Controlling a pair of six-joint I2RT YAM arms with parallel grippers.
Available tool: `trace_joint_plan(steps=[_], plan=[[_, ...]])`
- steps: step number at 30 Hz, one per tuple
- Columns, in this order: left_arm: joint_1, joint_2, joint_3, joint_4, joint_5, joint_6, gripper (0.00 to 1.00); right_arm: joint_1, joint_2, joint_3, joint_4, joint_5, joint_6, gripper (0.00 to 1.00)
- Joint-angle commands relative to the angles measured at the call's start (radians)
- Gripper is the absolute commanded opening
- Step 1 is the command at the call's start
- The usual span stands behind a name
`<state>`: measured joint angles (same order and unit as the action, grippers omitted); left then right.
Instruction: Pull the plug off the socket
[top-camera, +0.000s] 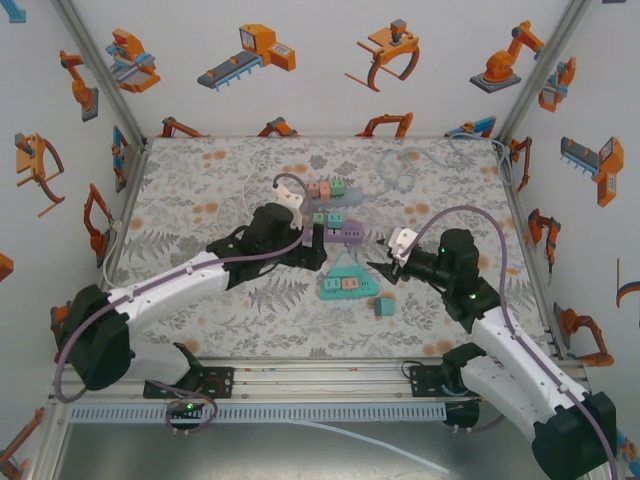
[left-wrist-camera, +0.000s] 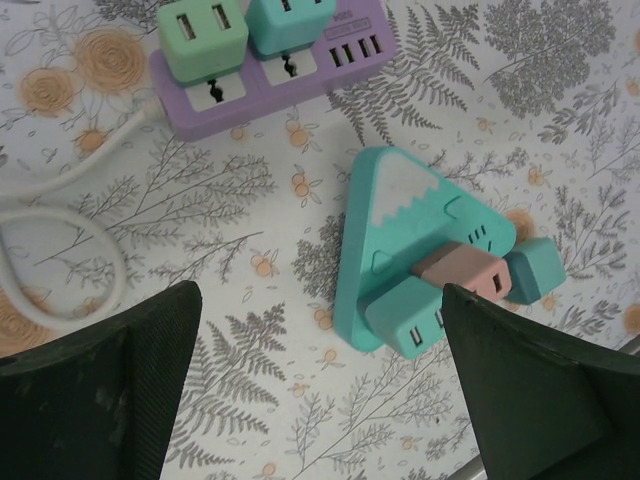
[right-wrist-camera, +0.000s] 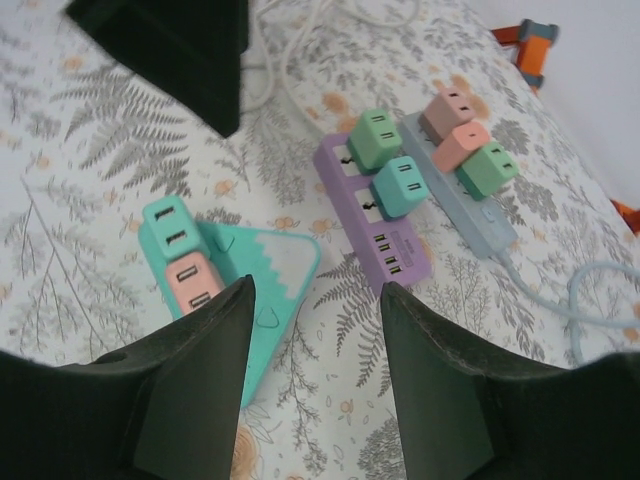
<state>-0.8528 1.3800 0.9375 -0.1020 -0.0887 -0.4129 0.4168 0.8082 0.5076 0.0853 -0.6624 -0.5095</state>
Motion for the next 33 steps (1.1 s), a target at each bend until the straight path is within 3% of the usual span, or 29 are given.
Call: trace_joint_plan(steps=[1, 11, 23, 33], plan=[[0.007, 0.067, 0.049, 0.048, 0.053, -0.031, 0.97, 0.036, 0.043, 0.053, -0.093, -0.095, -0.209, 0.51], [0.014, 0.216, 0.094, 0.058, 0.083, -0.032, 1.0, 0.118, 0.253, 0.114, -0.195, -0.072, -0.376, 0.52], [0.024, 0.304, 0.096, 0.053, 0.147, -0.021, 0.91, 0.19, 0.459, 0.13, -0.15, 0.011, -0.417, 0.5], [0.024, 0.399, 0.136, 0.019, 0.18, -0.023, 0.87, 0.207, 0.525, 0.141, -0.121, 0.031, -0.419, 0.35]])
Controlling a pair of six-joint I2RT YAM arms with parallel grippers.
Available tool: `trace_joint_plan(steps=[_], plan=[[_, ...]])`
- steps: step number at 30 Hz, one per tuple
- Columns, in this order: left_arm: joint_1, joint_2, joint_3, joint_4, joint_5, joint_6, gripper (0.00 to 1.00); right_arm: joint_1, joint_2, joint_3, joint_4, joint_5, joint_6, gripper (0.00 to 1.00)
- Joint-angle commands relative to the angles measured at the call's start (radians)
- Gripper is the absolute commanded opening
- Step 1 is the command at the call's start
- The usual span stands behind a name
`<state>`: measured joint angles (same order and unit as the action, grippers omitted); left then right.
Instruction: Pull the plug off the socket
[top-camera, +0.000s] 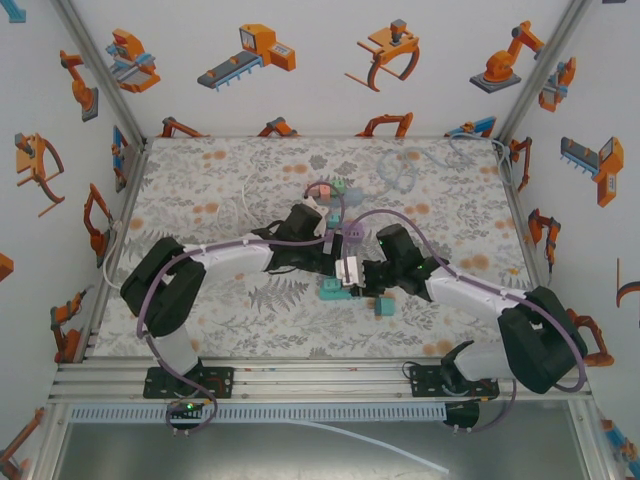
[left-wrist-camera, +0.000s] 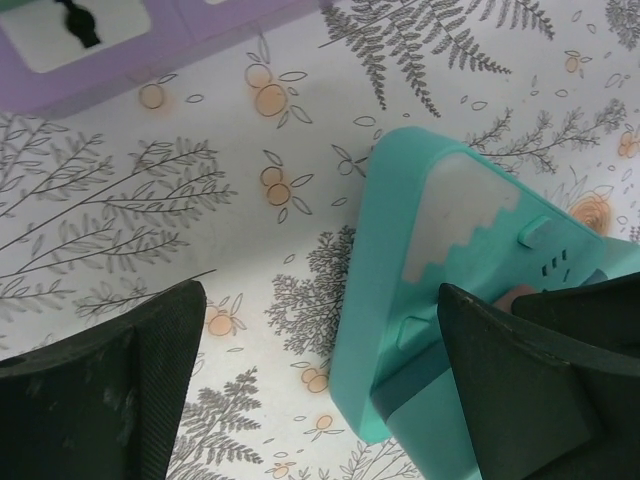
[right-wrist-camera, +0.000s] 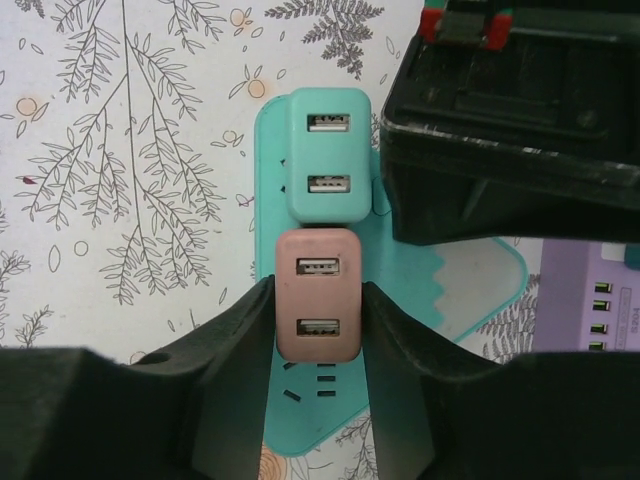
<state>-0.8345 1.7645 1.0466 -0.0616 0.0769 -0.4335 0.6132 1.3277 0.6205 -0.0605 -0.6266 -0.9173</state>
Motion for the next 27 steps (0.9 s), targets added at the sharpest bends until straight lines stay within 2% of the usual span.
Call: trace_joint_plan(steps=[1, 8, 15, 17, 19, 22, 27], plan=[[0.003, 0.02, 0.028, -0.027, 0.019, 0.0, 0.86, 0.011, 0.007, 0.031, 0.025, -0.006, -0.01, 0.33], [-0.006, 0.047, -0.008, -0.092, -0.01, 0.018, 0.84, 0.017, 0.006, 0.043, 0.028, -0.034, -0.001, 0.2], [-0.009, 0.051, -0.088, -0.085, -0.045, 0.013, 0.82, 0.017, -0.044, 0.031, 0.147, -0.048, 0.12, 0.15], [-0.011, 0.063, -0.094, -0.09, -0.061, 0.01, 0.82, 0.017, -0.05, 0.041, 0.14, -0.056, 0.134, 0.11], [-0.011, 0.071, -0.099, -0.095, -0.082, 0.006, 0.81, 0.038, -0.049, 0.069, 0.069, -0.017, 0.088, 0.05], [-0.011, 0.074, -0.103, -0.11, -0.124, 0.001, 0.79, 0.075, -0.048, 0.099, -0.03, 0.054, -0.007, 0.05], [-0.011, 0.071, -0.106, -0.126, -0.171, 0.001, 0.77, 0.082, -0.087, 0.078, 0.02, 0.009, 0.006, 0.04]])
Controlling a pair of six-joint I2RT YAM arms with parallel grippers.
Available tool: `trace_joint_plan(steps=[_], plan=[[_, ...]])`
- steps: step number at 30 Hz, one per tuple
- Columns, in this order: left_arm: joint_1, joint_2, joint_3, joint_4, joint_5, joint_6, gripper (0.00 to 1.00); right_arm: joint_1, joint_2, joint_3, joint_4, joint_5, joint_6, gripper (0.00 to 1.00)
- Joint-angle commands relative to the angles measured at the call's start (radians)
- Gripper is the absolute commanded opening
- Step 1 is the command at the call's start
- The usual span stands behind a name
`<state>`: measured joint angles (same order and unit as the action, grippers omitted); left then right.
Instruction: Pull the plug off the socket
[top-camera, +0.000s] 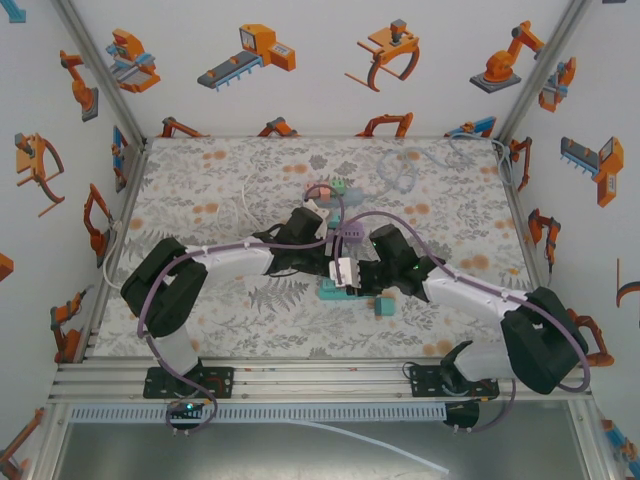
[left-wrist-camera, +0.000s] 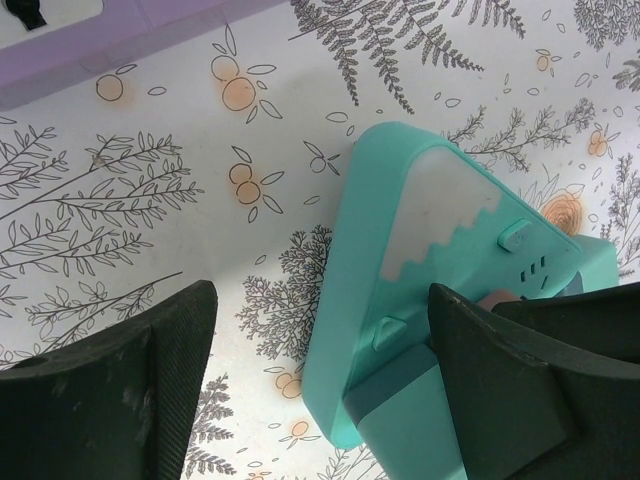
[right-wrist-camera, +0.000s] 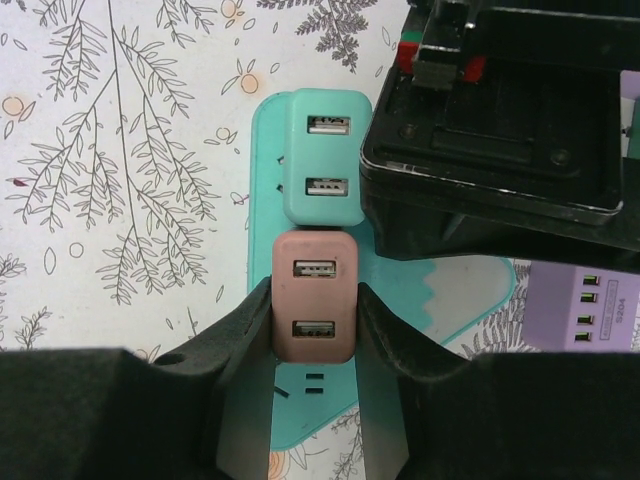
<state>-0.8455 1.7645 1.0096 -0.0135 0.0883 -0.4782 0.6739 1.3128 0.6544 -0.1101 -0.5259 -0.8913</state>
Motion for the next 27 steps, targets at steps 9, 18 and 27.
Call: trace_joint_plan(steps=[9, 18, 27], plan=[[0.0, 0.078, -0.071, -0.178, -0.192, 0.054, 0.77, 0.041, -0.08, 0.022, 0.042, -0.055, -0.095, 0.0], [-0.007, 0.157, 0.002, -0.231, 0.058, 0.141, 0.8, 0.041, -0.025, -0.045, 0.181, -0.069, -0.052, 0.0], [0.011, 0.175, 0.0, -0.321, -0.07, 0.113, 0.73, 0.041, 0.002, -0.014, 0.227, -0.082, -0.015, 0.0]])
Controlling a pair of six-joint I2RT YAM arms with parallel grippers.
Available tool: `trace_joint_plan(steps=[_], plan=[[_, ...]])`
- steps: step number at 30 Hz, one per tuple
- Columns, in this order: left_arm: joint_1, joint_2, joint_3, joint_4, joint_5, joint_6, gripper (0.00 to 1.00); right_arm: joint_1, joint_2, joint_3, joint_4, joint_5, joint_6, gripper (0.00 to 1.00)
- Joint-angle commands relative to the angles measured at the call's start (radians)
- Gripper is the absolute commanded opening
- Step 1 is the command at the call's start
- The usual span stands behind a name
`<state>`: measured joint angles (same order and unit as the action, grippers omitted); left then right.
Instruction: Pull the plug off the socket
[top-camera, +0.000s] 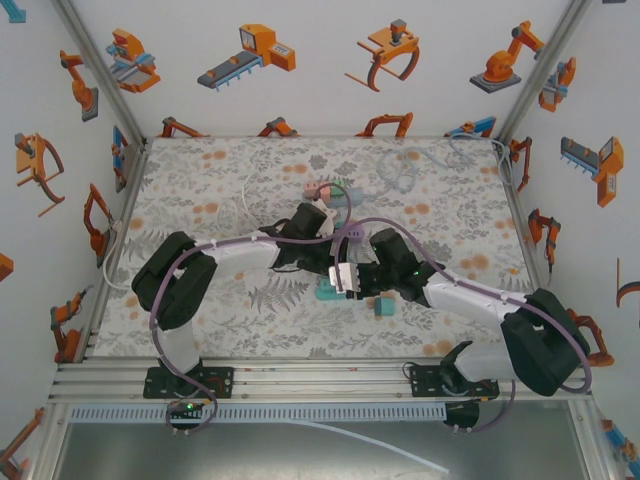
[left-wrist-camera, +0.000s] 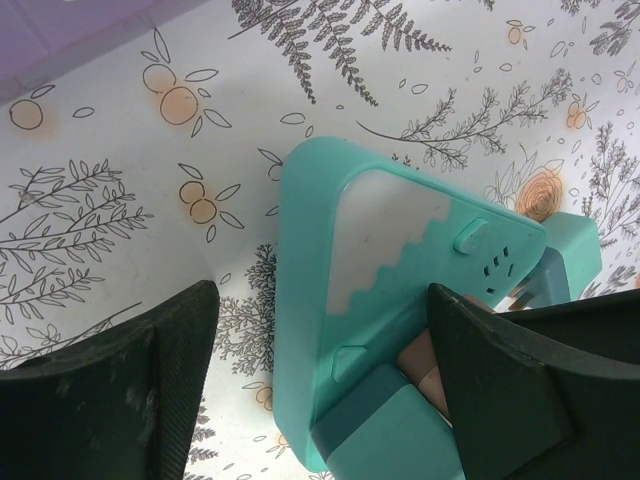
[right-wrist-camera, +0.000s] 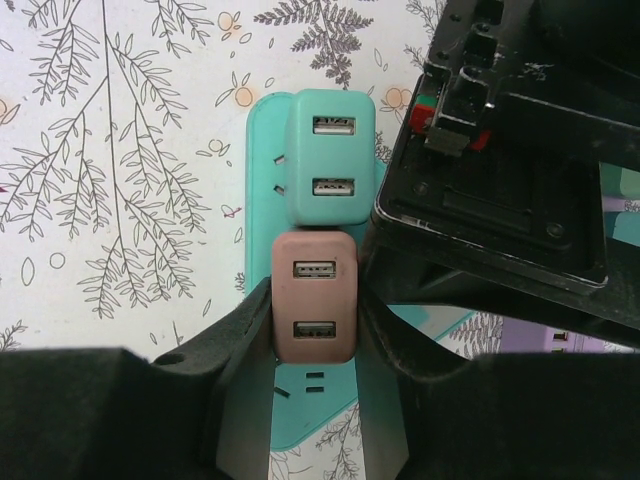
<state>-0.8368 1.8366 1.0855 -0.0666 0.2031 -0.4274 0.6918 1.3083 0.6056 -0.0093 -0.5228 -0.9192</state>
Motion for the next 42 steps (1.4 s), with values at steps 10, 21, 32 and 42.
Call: trace_joint_plan(steps=[10, 21, 32, 42], plan=[[0.057, 0.095, -0.14, -0.287, -0.252, 0.077, 0.7, 0.028, -0.049, 0.066, 0.073, -0.101, 0.052, 0.0], [0.063, 0.123, -0.138, -0.288, -0.29, 0.086, 0.69, 0.038, -0.05, 0.097, 0.02, -0.097, 0.05, 0.0], [0.066, 0.045, -0.131, -0.275, -0.223, 0.076, 0.7, 0.038, -0.193, 0.029, 0.151, -0.075, 0.206, 0.0], [0.079, -0.067, 0.043, -0.3, -0.128, 0.088, 0.75, 0.038, -0.55, -0.128, 0.212, 0.177, 0.833, 0.0]])
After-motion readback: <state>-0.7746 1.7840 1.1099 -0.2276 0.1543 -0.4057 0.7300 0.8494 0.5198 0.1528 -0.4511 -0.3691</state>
